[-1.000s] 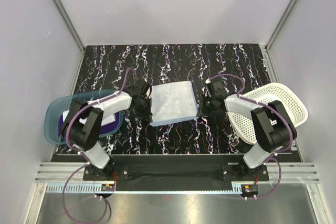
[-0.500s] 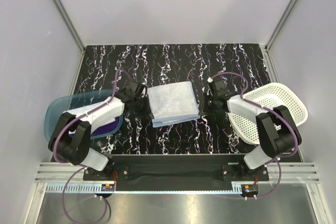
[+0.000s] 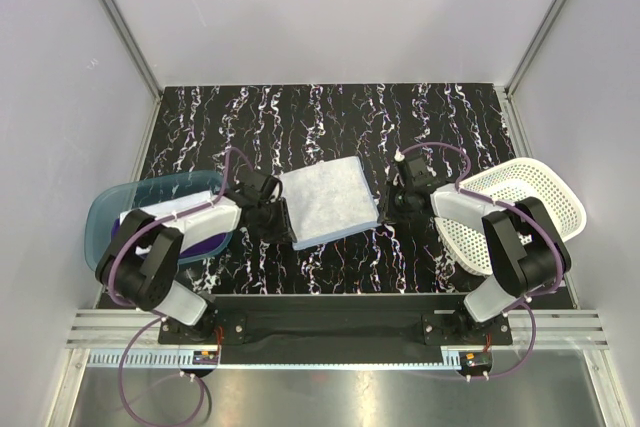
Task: Fold and stack the towels
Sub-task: Fold the towel
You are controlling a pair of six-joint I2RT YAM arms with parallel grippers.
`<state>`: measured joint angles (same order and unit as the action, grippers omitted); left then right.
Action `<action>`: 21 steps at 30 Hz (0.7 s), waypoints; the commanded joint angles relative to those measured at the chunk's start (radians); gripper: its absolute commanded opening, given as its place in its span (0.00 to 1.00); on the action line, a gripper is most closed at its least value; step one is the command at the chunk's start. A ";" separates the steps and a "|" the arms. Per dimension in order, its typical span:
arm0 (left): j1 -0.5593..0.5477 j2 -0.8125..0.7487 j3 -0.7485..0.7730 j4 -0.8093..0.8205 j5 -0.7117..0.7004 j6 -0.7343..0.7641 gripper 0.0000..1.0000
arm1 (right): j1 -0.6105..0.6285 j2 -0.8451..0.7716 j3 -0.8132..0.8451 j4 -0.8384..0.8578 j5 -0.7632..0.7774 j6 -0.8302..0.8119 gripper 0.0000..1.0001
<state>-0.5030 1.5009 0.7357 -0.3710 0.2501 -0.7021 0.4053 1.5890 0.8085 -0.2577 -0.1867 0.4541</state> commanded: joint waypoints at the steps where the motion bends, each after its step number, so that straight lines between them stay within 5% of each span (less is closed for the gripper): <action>1: 0.001 -0.059 0.008 -0.025 -0.023 0.030 0.37 | -0.003 -0.012 -0.019 0.011 0.010 0.006 0.14; 5: 0.014 -0.067 0.111 -0.132 -0.074 0.093 0.50 | -0.003 -0.043 -0.037 -0.003 -0.002 0.020 0.25; 14: 0.133 0.122 0.401 -0.134 0.057 0.274 0.50 | 0.043 -0.171 -0.134 -0.036 -0.022 0.121 0.25; 21: 0.141 0.360 0.671 -0.201 0.110 0.335 0.46 | 0.043 -0.189 0.058 -0.215 0.107 0.101 0.38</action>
<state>-0.3611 1.8126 1.3342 -0.5434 0.2928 -0.4191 0.4442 1.4059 0.7368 -0.4038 -0.1551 0.5629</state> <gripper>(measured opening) 0.467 0.373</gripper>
